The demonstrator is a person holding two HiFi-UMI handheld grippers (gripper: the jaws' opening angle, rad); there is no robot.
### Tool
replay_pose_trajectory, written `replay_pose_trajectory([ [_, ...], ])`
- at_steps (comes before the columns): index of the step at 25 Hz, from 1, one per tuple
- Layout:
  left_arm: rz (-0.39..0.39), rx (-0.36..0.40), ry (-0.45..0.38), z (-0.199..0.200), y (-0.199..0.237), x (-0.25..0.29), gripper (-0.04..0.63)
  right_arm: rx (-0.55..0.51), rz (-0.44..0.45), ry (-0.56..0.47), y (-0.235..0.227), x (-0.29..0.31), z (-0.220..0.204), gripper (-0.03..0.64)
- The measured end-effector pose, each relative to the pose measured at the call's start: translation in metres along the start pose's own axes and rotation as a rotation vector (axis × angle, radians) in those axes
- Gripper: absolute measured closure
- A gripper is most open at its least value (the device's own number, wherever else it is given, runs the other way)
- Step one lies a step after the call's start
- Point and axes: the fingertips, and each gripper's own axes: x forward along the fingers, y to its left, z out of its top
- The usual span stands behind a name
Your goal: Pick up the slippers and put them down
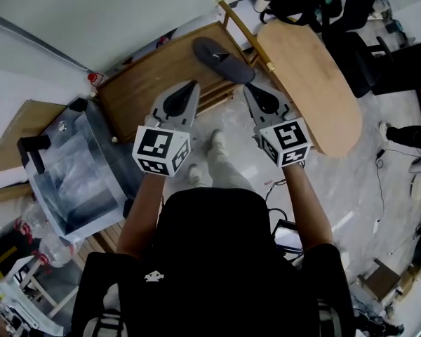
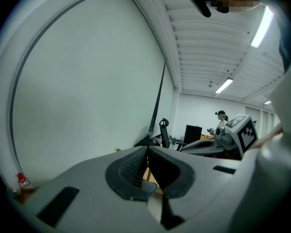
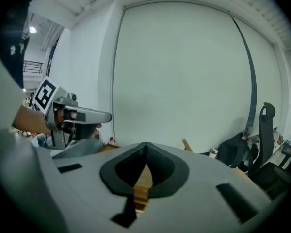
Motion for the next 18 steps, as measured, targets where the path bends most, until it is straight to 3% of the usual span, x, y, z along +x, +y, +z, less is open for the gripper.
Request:
replay_pose_trajectory([
  [12, -0.017, -0.003, 0.188, -0.085, 0.004, 0.065, 0.588, -0.005, 0.032, 0.217, -0.047, 0.039, -0.096, 0.63],
  [18, -0.038, 0.001, 0.279, -0.128, 0.003, 0.084, 0.588, 0.093, 0.054, 0.311, -0.06, 0.049, -0.151, 0.63],
])
